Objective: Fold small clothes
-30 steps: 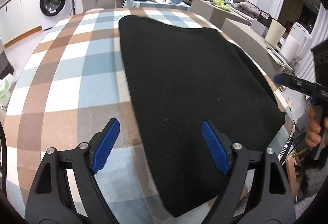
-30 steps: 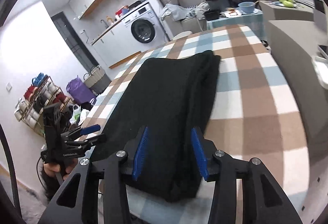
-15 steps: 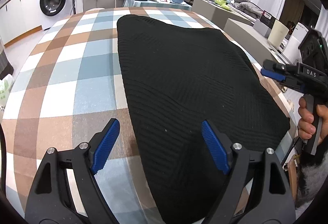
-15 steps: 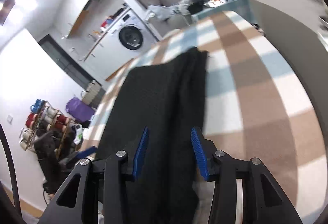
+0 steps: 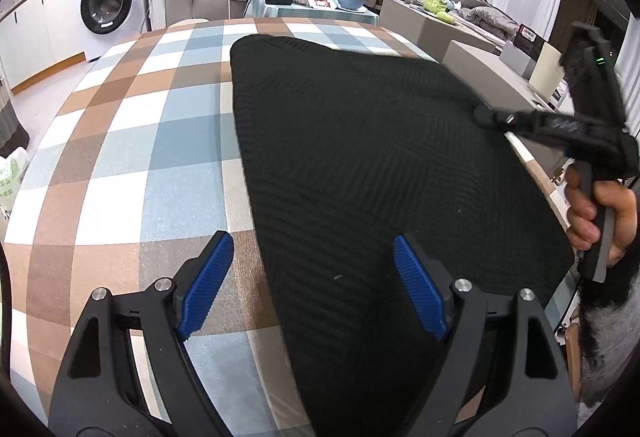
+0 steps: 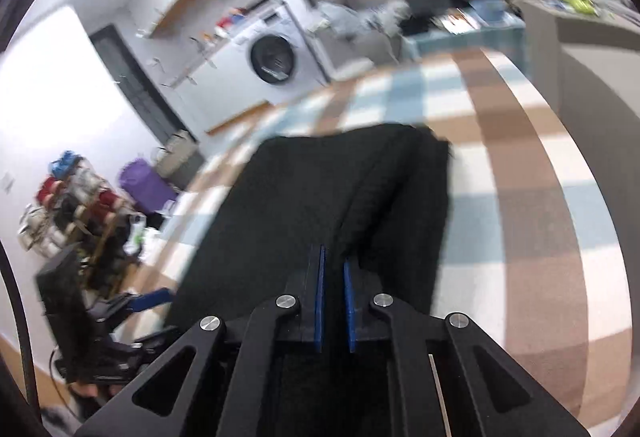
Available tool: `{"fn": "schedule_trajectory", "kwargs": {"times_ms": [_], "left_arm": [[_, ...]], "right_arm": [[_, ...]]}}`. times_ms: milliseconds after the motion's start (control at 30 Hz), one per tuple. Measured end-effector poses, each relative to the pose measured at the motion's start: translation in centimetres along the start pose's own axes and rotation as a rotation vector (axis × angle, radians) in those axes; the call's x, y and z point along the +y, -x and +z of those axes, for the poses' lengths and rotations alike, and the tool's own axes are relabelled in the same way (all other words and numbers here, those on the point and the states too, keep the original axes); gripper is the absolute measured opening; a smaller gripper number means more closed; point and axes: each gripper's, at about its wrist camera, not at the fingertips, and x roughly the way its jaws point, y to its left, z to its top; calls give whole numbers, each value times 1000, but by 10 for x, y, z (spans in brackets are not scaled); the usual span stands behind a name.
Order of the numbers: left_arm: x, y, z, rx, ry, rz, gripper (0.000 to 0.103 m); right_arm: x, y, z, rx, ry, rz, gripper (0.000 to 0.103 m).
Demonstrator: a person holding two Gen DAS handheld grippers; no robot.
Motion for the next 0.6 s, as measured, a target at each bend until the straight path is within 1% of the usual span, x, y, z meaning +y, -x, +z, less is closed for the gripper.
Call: {"fn": "schedule_trajectory", "kwargs": {"times_ms": [33,67,100,133,200,233,267,367,433,467,500,533,567,600], "left_arm": [[-1,0,-1,2,-3,7,80],[-1,1,-3,3,-9,18,80],[-1,2,-5,2,-12,22,80],[0,4,-7,2,-11,25,80],[2,9,-12,0,-5,22,80],[3,11,-14,-1,-4,21,80],[4,13,-16,1,-2,19,80],[5,15,-20,10,3,12,80],[3,18,-24,16,2,13,80],[1,20,-25,14,-2,11,80],[-1,22,-26,9,-5,9,80],[-2,25,-27,5,-8,4,80],[-3,26,-28,5,-9,1,80],[-5,27,-30,6,-8,0,80]], "right_arm": [[-5,-8,-3,33,-6,-53,8],[-6,-12,-4,51,-5,-57,9],[-6,-13,-6,61,-2,-44,9],[-6,-11,-7,62,-5,-32,14],[-6,-4,-12,77,-23,12,19],[-5,2,-17,86,-27,39,24],[-3,8,-25,92,-30,61,27],[4,27,-52,113,-24,102,27],[9,36,-67,126,-14,110,27],[13,42,-74,122,-7,110,24],[16,48,-80,106,-2,113,19],[20,55,-83,83,16,131,6],[26,68,-87,11,55,170,5],[29,75,-89,-31,74,166,5]]}}
